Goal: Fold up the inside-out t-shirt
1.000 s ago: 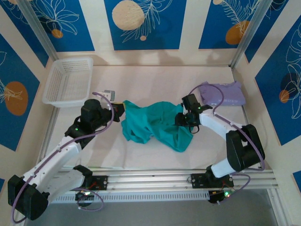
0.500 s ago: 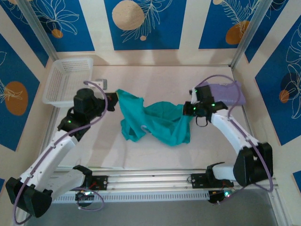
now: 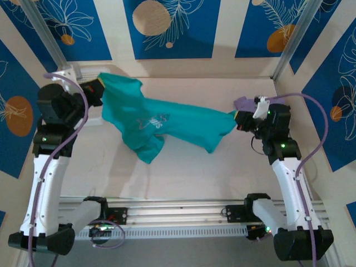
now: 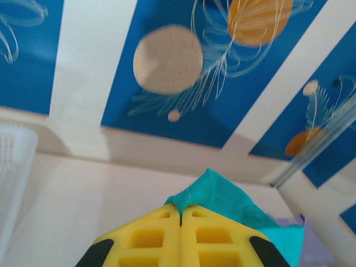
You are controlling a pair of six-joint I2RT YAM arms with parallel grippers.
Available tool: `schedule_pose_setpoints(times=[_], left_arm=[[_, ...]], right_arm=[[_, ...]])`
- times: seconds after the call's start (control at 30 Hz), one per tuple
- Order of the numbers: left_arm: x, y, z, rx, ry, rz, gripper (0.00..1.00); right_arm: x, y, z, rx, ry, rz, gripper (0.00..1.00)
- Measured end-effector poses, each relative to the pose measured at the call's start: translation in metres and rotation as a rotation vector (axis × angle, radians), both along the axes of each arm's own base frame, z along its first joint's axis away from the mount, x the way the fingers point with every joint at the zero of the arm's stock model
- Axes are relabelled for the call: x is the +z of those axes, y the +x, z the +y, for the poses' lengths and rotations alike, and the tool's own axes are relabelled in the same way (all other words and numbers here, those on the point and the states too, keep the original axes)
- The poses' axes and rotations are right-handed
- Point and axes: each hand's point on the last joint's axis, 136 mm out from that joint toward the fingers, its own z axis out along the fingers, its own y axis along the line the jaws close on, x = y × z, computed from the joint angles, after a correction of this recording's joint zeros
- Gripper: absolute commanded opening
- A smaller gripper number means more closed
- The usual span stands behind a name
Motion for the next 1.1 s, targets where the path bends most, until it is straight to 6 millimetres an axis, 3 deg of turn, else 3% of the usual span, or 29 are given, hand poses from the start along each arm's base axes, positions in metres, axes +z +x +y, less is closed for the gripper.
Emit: schedule_pose_setpoints(times=[0.13,0.27,0.37,0.43,0.63,0.83,1.1], left_arm=[[-0.074,0.0,-0.002,-0.013,0.013,0.172,0.0],[-0.141,-0.011,-0.001,-0.012,0.021,0.32,0.0],[-0.174,-0.022,0.0,-0.01,0.019,0.391,0.0],[-0.187,-0.028,0.0,-0.011,0.013,0.421,0.0],[-0.216,-0.038,-0.001,-0.014,0.006,0.486,0.0],[-0.217,-0.038,-0.004,-0.033,-0.001,0.492,0.0],[-0.216,-0.036,-0.01,-0.063,-0.013,0.487,0.0]], right_arm=[[-0.053,-0.011,0.014,0.04,0.073,0.135,0.06],[-0.131,-0.043,0.046,0.11,0.141,0.371,0.11],[-0.183,-0.079,0.065,0.145,0.144,0.567,0.2],[-0.202,-0.098,0.069,0.141,0.13,0.651,0.28],[-0.214,-0.108,0.057,0.054,-0.001,0.699,0.41],[-0.193,-0.099,0.057,0.027,-0.165,0.625,0.49],[-0.217,-0.119,0.058,0.013,-0.333,0.694,0.54]])
